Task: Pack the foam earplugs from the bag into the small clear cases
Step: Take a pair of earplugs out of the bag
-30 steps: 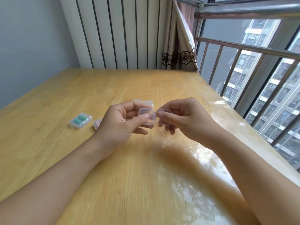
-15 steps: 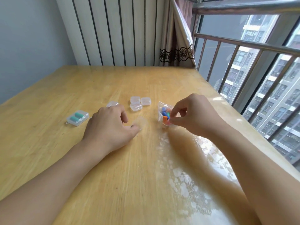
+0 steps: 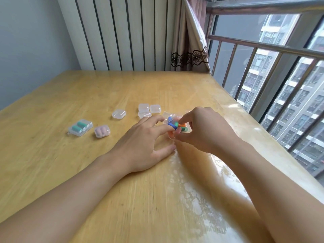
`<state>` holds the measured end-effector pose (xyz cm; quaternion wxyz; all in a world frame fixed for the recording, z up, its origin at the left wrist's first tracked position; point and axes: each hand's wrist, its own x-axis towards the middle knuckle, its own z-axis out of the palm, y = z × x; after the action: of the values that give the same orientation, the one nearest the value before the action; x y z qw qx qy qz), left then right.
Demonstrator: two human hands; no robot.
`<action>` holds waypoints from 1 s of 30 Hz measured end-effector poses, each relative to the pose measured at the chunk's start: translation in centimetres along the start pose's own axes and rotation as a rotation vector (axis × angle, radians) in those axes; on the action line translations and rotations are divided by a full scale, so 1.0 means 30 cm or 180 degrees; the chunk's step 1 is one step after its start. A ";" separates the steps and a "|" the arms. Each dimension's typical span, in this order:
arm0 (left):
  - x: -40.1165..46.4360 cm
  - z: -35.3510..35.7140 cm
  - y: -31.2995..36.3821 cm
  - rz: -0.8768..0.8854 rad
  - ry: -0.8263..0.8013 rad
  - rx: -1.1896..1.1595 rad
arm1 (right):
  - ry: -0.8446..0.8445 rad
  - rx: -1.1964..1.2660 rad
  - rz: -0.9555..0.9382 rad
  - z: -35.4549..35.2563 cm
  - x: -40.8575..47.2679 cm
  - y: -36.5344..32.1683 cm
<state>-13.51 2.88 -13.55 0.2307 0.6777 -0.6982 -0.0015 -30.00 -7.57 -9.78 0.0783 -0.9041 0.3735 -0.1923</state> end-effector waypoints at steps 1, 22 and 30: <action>-0.001 0.003 -0.003 0.0018 0.0005 0.0004 | -0.0009 -0.0119 0.0022 0.003 0.000 -0.001; 0.039 0.028 0.087 -0.0190 0.0160 0.0507 | -0.0371 0.0227 0.0169 0.039 0.028 0.012; 0.093 0.059 0.136 -0.0995 0.0309 0.0361 | -0.0156 -0.0153 0.0294 0.069 0.049 0.031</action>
<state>-17.88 0.01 -12.97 0.2225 0.7892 -0.5714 0.0348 -28.79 -9.27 -11.52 0.0744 -0.8920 0.4172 -0.1572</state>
